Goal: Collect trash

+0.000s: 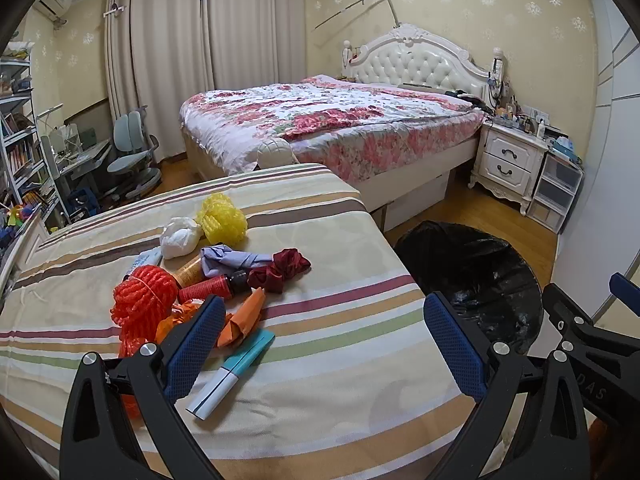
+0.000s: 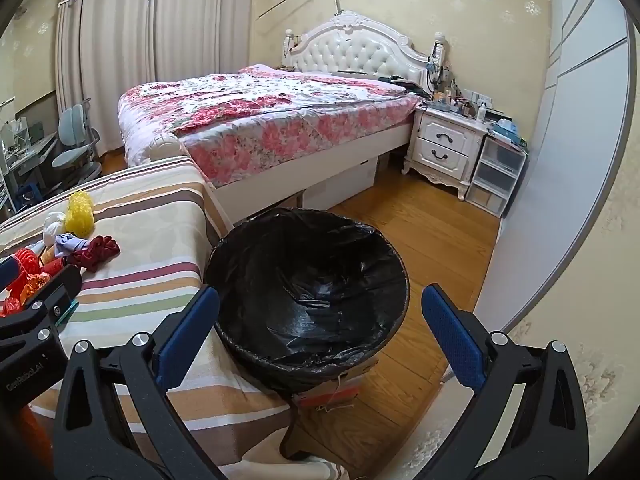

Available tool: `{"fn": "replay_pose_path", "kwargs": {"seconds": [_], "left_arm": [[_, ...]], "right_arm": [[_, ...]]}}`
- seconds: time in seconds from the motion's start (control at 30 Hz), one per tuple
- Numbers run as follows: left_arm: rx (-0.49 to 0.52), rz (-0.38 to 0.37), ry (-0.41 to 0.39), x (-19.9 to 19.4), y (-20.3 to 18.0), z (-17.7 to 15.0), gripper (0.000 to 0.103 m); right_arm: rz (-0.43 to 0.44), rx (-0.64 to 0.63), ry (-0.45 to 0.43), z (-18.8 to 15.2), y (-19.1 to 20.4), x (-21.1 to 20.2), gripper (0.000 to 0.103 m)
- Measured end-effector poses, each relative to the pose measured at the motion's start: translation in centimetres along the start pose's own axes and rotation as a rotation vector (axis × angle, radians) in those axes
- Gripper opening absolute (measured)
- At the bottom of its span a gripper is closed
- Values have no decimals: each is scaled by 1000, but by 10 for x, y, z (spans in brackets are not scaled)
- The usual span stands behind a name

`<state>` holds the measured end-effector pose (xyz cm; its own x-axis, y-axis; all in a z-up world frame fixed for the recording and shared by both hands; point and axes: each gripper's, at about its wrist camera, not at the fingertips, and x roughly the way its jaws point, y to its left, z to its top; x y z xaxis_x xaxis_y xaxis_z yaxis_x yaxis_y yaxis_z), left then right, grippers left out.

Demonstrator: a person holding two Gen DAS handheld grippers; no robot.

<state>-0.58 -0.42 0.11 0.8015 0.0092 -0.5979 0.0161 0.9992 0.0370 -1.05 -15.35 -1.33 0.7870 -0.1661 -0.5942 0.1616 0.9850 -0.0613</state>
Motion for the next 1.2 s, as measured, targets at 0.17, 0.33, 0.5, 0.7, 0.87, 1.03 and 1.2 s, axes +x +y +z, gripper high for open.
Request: {"fn": "replay_pose_path", "kwargs": {"seconds": [0.17, 0.33, 0.5, 0.7, 0.87, 1.03, 1.2], "left_arm": [[-2, 0, 2, 4, 2, -2, 97], [-2, -2, 3, 4, 3, -2, 97], [-2, -4, 5, 3, 3, -3, 97], [-2, -4, 8, 3, 3, -4, 97], [-2, -6, 13, 8, 4, -9, 97], [-2, -6, 13, 8, 4, -8, 97], [-2, -7, 13, 8, 4, -9, 97]], "right_arm": [[-1, 2, 1, 0, -2, 1, 99], [0, 1, 2, 0, -1, 1, 99], [0, 2, 3, -1, -2, 1, 99], [0, 1, 4, -1, -2, 2, 99], [-2, 2, 5, -1, -4, 2, 99], [-2, 2, 6, -2, -5, 2, 99], [-1, 2, 7, -1, -4, 2, 99]]}}
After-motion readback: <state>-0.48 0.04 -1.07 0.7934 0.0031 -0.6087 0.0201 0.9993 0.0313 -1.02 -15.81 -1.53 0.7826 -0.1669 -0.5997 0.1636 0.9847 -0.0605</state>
